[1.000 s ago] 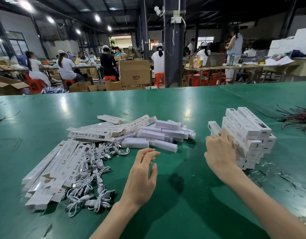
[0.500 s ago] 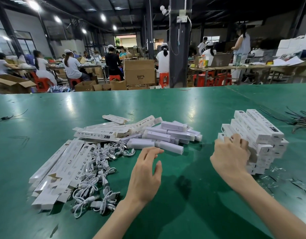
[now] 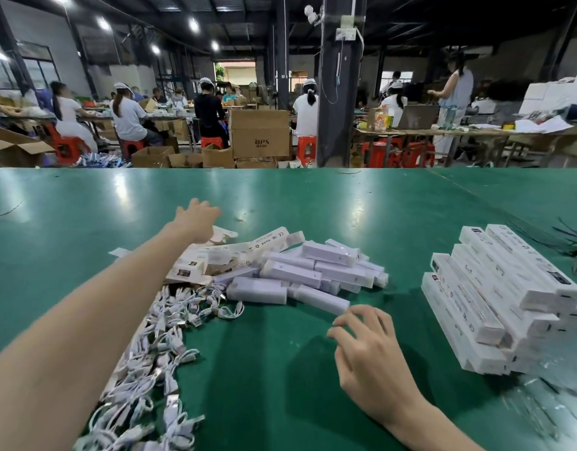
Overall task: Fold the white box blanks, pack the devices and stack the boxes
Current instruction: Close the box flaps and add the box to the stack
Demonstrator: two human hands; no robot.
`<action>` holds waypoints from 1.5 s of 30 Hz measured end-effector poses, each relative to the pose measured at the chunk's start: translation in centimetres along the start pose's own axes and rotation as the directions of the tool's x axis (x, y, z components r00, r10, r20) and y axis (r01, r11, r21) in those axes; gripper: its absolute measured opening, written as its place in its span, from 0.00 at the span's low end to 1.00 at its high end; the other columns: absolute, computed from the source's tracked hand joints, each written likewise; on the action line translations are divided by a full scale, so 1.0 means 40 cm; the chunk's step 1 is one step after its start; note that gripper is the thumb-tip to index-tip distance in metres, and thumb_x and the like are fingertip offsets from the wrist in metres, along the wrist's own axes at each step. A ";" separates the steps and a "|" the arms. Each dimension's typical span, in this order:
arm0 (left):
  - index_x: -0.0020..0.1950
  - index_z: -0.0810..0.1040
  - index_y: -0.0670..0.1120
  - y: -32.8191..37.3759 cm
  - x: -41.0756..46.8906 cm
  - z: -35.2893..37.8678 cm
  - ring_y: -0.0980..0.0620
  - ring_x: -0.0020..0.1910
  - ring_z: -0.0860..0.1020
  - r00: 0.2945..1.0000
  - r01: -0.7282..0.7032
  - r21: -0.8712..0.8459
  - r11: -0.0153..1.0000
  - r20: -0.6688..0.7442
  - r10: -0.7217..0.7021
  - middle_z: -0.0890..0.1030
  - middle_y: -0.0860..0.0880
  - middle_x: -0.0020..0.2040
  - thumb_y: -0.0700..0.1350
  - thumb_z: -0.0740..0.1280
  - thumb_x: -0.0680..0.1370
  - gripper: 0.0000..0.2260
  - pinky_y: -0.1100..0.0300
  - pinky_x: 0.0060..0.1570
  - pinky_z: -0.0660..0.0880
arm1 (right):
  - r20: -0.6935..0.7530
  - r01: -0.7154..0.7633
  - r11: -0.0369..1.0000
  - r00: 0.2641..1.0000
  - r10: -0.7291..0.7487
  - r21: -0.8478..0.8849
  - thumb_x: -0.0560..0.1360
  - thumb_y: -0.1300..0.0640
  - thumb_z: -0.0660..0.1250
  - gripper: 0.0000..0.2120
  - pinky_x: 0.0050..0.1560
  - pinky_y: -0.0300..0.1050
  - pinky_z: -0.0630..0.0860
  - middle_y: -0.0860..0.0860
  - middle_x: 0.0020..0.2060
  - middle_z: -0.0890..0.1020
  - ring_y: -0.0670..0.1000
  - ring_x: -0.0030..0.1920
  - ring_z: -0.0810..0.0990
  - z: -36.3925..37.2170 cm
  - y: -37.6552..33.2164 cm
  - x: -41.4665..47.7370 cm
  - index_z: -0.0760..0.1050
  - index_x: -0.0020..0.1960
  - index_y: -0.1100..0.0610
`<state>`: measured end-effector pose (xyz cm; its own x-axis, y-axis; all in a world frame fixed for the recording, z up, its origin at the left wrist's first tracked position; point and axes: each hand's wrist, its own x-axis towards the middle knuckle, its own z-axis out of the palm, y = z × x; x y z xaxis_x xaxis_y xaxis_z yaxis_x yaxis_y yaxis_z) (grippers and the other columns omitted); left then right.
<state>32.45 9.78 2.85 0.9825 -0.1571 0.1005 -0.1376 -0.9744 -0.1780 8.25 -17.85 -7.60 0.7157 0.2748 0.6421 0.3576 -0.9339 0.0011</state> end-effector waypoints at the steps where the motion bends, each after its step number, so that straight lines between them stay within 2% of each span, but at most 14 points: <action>1: 0.72 0.66 0.46 0.001 0.028 0.011 0.42 0.69 0.62 0.998 -0.050 0.103 0.993 0.032 0.047 0.68 0.43 0.68 0.32 0.57 0.77 0.24 0.40 0.65 0.66 | -0.007 0.000 1.000 1.000 0.000 0.007 0.58 0.66 0.76 0.11 0.54 0.49 0.66 0.49 0.39 0.81 0.55 0.47 0.79 0.005 0.003 -0.001 0.81 0.39 0.57; 6: 0.74 0.63 0.51 0.034 0.121 0.080 0.47 0.69 0.63 0.976 -0.198 0.397 0.896 0.161 0.144 0.67 0.49 0.71 0.40 0.59 0.82 0.21 0.45 0.61 0.68 | -0.069 0.019 0.997 0.998 -0.014 0.075 0.60 0.66 0.70 0.08 0.51 0.46 0.67 0.49 0.39 0.80 0.52 0.48 0.75 0.025 0.013 0.002 0.81 0.38 0.58; 9: 0.72 0.64 0.52 0.048 0.144 0.102 0.48 0.68 0.66 0.966 -0.209 0.403 0.891 0.226 0.125 0.69 0.50 0.70 0.39 0.62 0.80 0.22 0.48 0.60 0.68 | -0.093 0.028 0.995 0.995 -0.019 0.093 0.59 0.65 0.69 0.07 0.50 0.45 0.67 0.49 0.37 0.80 0.51 0.46 0.75 0.033 0.017 0.004 0.81 0.36 0.58; 13: 0.68 0.67 0.49 0.038 0.146 0.092 0.48 0.62 0.73 0.967 -0.214 0.401 0.891 0.214 0.136 0.74 0.50 0.64 0.38 0.61 0.80 0.17 0.53 0.48 0.67 | -0.081 0.030 0.995 0.996 -0.022 0.092 0.60 0.65 0.69 0.07 0.50 0.44 0.68 0.49 0.38 0.80 0.52 0.45 0.76 0.031 0.015 0.003 0.80 0.37 0.58; 20: 0.65 0.66 0.45 -0.015 0.070 0.050 0.46 0.58 0.76 0.949 -0.210 0.463 0.861 -0.115 0.293 0.76 0.48 0.60 0.47 0.62 0.79 0.15 0.54 0.52 0.73 | -0.029 0.028 0.995 0.999 -0.025 0.098 0.61 0.67 0.72 0.08 0.50 0.45 0.69 0.49 0.38 0.79 0.53 0.45 0.77 0.010 0.007 -0.002 0.80 0.38 0.58; 23: 0.60 0.70 0.39 -0.019 0.008 -0.007 0.41 0.55 0.77 0.861 -0.234 0.207 0.950 -0.410 0.301 0.79 0.41 0.56 0.40 0.61 0.79 0.11 0.48 0.55 0.73 | -0.034 0.024 0.994 0.999 -0.020 0.104 0.61 0.67 0.74 0.09 0.49 0.46 0.71 0.48 0.37 0.79 0.54 0.43 0.78 0.002 0.004 -0.001 0.80 0.39 0.58; 26: 0.64 0.70 0.34 0.027 -0.103 -0.088 0.38 0.51 0.79 0.718 -0.356 -0.140 0.924 -0.673 0.175 0.80 0.37 0.51 0.35 0.66 0.76 0.16 0.46 0.50 0.75 | -0.077 0.040 0.994 0.997 -0.033 0.098 0.60 0.68 0.72 0.10 0.50 0.46 0.67 0.49 0.37 0.79 0.55 0.42 0.78 -0.001 0.001 0.000 0.80 0.39 0.58; 28: 0.64 0.70 0.36 0.086 -0.211 -0.129 0.43 0.43 0.79 0.625 -0.446 -0.356 0.822 -0.781 0.001 0.81 0.41 0.50 0.34 0.69 0.74 0.20 0.53 0.43 0.76 | -0.125 0.043 0.994 0.992 -0.030 0.103 0.60 0.69 0.72 0.14 0.50 0.46 0.67 0.50 0.40 0.80 0.55 0.43 0.77 -0.006 -0.002 -0.001 0.80 0.44 0.59; 30: 0.64 0.71 0.41 0.164 -0.333 -0.142 0.50 0.41 0.79 0.578 -0.545 -0.530 0.650 -0.799 -0.166 0.81 0.48 0.52 0.34 0.70 0.73 0.20 0.59 0.42 0.76 | -0.200 0.023 0.987 0.980 0.010 0.160 0.63 0.69 0.68 0.21 0.52 0.47 0.68 0.52 0.46 0.80 0.55 0.48 0.75 -0.018 -0.009 0.000 0.77 0.55 0.60; 33: 0.60 0.71 0.53 0.284 -0.492 -0.114 0.56 0.42 0.84 0.731 -0.568 -0.789 0.235 -0.614 -0.296 0.82 0.49 0.49 0.32 0.70 0.74 0.21 0.64 0.38 0.80 | -0.317 -0.010 0.963 0.943 0.097 0.268 0.73 0.62 0.61 0.21 0.57 0.52 0.69 0.59 0.57 0.77 0.57 0.56 0.73 -0.046 -0.018 -0.003 0.66 0.66 0.61; 35: 0.55 0.73 0.54 0.344 -0.554 -0.075 0.60 0.38 0.82 0.810 -0.493 -0.869 0.037 -0.474 -0.345 0.81 0.54 0.43 0.32 0.70 0.73 0.20 0.70 0.35 0.77 | -0.375 -0.009 0.955 0.918 0.125 0.296 0.75 0.57 0.61 0.22 0.61 0.53 0.68 0.62 0.60 0.75 0.59 0.60 0.71 -0.063 -0.018 -0.006 0.63 0.68 0.62; 39: 0.52 0.76 0.51 0.395 -0.603 -0.013 0.59 0.40 0.82 0.898 -0.376 -0.910 -0.172 -0.313 -0.309 0.84 0.52 0.43 0.31 0.71 0.73 0.17 0.68 0.42 0.78 | -0.318 -0.017 0.956 0.941 0.114 0.294 0.76 0.51 0.64 0.22 0.66 0.54 0.63 0.55 0.58 0.78 0.53 0.60 0.73 -0.092 -0.004 -0.003 0.71 0.65 0.64; 42: 0.56 0.76 0.48 0.396 -0.610 0.006 0.58 0.41 0.82 0.931 -0.330 -0.918 -0.220 -0.278 -0.237 0.85 0.55 0.42 0.29 0.69 0.73 0.17 0.65 0.46 0.79 | -0.135 -0.030 0.917 0.987 0.091 0.399 0.74 0.57 0.68 0.13 0.62 0.55 0.68 0.51 0.48 0.84 0.50 0.50 0.79 -0.098 0.016 0.004 0.79 0.56 0.62; 45: 0.57 0.76 0.47 0.392 -0.611 0.019 0.56 0.43 0.82 0.950 -0.281 -0.922 -0.268 -0.228 -0.211 0.85 0.51 0.44 0.29 0.68 0.73 0.17 0.62 0.47 0.80 | 0.169 -0.254 0.687 0.967 0.191 0.680 0.72 0.64 0.73 0.07 0.48 0.56 0.78 0.52 0.41 0.83 0.52 0.42 0.79 -0.115 0.026 0.014 0.80 0.50 0.61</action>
<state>6.37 -1.52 -3.14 0.9341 0.0192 0.3566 -0.3551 0.1564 0.9217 6.25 -19.71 -3.70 0.8616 0.1263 0.4916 0.4719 -0.5560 -0.6842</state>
